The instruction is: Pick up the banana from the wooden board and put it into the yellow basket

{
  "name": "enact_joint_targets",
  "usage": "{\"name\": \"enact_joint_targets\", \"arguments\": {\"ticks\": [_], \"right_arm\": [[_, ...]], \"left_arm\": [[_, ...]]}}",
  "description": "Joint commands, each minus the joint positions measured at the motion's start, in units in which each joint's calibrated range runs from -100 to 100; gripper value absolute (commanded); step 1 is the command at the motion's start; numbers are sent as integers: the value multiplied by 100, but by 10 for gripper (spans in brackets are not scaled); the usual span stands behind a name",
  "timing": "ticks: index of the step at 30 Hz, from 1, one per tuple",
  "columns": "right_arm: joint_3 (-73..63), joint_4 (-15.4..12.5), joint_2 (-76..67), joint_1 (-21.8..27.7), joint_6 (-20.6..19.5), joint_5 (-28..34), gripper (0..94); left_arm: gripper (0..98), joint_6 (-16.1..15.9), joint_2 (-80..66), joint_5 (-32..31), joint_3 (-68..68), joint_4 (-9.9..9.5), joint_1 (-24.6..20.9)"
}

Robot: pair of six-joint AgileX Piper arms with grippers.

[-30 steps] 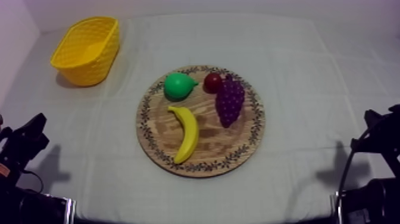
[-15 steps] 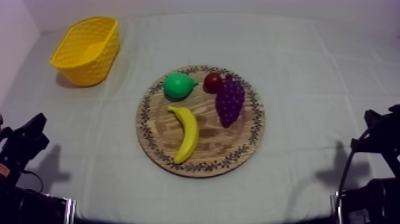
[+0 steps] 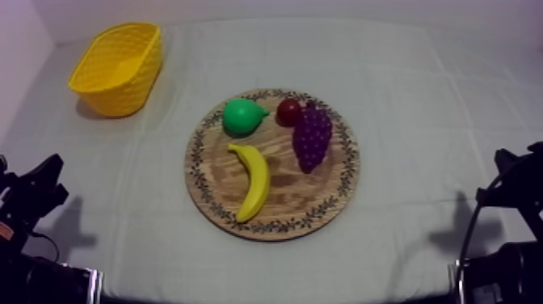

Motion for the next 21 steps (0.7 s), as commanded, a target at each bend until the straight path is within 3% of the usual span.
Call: {"name": "enact_joint_targets", "arguments": {"ticks": [1, 21], "right_arm": [[2, 1, -2, -1, -1, 1, 3], [2, 1, -2, -1, -1, 1, 3]], "left_arm": [[1, -6, 0, 46, -8, 9, 8], [1, -343, 126, -43, -112, 111, 56]]}}
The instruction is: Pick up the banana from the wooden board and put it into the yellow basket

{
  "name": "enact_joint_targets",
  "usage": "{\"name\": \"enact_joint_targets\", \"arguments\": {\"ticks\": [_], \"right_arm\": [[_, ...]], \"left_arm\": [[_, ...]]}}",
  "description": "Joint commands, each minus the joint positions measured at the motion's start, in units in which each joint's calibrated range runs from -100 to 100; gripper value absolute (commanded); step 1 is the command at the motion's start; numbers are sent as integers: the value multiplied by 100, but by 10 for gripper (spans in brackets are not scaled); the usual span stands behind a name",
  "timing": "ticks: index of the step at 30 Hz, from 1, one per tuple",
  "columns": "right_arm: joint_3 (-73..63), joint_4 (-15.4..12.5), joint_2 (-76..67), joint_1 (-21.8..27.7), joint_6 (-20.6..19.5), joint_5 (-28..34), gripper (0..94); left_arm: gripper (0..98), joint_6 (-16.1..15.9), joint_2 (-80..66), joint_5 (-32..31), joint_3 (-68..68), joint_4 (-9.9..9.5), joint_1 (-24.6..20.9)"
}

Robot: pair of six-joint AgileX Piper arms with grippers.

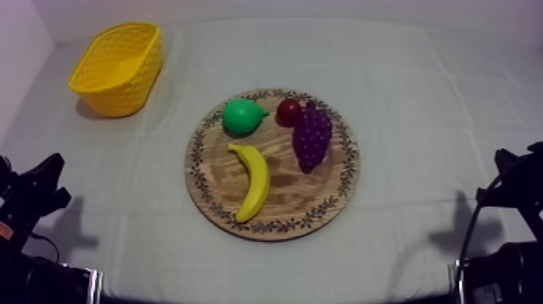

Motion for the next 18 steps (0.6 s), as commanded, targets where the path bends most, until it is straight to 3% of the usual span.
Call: {"name": "enact_joint_targets", "arguments": {"ticks": [1, 9, 13, 18], "right_arm": [[2, 1, -2, -1, -1, 1, 3], [2, 1, -2, -1, -1, 1, 3], [2, 1, -2, -1, -1, 1, 3], [2, 1, -2, -1, -3, 1, 3]], "left_arm": [[1, -64, 120, 143, -167, 20, 2], [1, -44, 1530, 628, -1968, -67, 259], [1, -48, 2329, 1077, -3238, -6, 401], [1, 260, 3322, 1636, -4610, -171, 971]]}}
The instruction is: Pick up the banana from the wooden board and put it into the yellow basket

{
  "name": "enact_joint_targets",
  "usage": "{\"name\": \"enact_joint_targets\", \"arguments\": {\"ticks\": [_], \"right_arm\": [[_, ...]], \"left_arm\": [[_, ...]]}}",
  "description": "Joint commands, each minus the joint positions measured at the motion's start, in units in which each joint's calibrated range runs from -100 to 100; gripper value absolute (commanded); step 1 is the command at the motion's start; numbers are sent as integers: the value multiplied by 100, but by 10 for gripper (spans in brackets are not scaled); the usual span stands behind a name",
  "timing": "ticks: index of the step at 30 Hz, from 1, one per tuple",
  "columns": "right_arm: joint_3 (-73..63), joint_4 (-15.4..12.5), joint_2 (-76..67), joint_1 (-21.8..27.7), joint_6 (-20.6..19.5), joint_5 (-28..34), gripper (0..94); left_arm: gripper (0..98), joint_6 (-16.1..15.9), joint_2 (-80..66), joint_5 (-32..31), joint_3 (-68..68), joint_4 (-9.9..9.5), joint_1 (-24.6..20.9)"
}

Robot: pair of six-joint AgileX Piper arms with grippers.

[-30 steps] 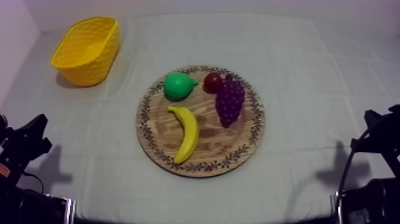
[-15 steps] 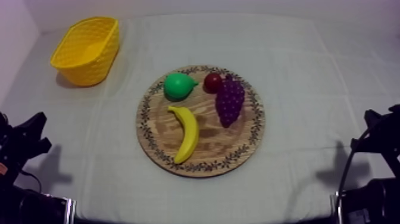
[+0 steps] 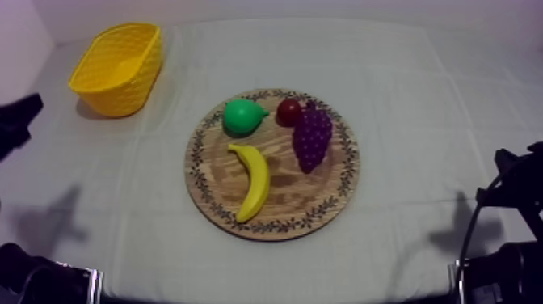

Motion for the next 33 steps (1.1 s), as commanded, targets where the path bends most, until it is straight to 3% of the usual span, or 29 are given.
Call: {"name": "enact_joint_targets", "arguments": {"ticks": [1, 5, 10, 16, 25, 33], "right_arm": [[2, 1, -2, -1, -2, 1, 3], [2, 1, -2, -1, -1, 1, 3], [2, 1, -2, -1, -1, 1, 3], [2, 1, -2, -1, -1, 1, 3], [2, 1, -2, -1, -4, 1, 3], [2, 1, -2, -1, -3, 1, 3]], "left_arm": [[1, 147, 729, 170, -1205, -37, 346], [1, 379, 1402, 213, -1757, -152, 811], [1, 987, 2062, 18, -2038, -584, 1571], [1, 1389, 2887, 5, -2330, -680, 2060], [2, 1710, 4422, 241, -2874, -548, 2380], [13, 1701, 5343, 848, -3204, -233, 2464]]}}
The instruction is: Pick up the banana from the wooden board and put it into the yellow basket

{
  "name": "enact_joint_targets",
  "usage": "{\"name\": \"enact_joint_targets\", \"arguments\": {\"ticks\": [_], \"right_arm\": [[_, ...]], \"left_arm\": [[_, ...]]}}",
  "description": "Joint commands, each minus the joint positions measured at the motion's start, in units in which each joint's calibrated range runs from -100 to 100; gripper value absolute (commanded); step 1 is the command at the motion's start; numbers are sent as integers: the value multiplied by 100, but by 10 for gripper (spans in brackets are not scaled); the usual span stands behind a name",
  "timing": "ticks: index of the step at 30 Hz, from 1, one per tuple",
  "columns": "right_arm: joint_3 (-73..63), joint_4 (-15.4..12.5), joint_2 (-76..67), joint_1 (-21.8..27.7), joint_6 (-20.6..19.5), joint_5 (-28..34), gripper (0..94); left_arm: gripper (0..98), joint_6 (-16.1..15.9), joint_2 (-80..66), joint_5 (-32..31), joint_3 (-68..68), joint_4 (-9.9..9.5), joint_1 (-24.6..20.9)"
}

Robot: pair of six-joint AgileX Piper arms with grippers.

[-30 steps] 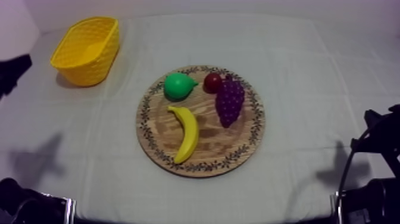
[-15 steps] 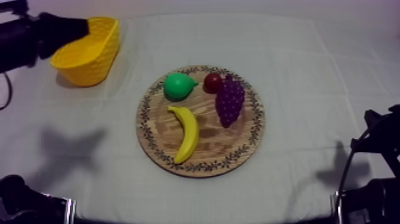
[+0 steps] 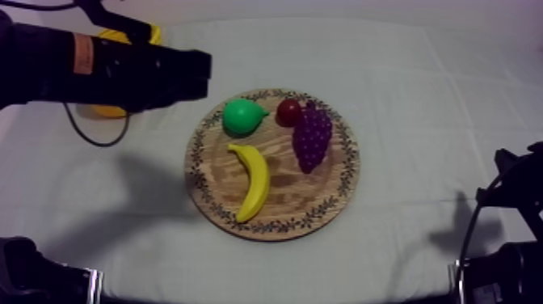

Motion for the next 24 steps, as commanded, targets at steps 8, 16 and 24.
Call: {"name": "enact_joint_targets", "arguments": {"ticks": [8, 16, 24], "right_arm": [[2, 1, -2, -1, 2, -5, 3], [2, 1, -2, -1, 2, -5, 3], [2, 1, -2, -1, 2, -5, 3]], "left_arm": [[41, -104, 653, 313, 145, 385, 84], [242, -105, 831, 151, 571, 496, 203], [710, 35, 911, 116, 704, 491, 243]]}}
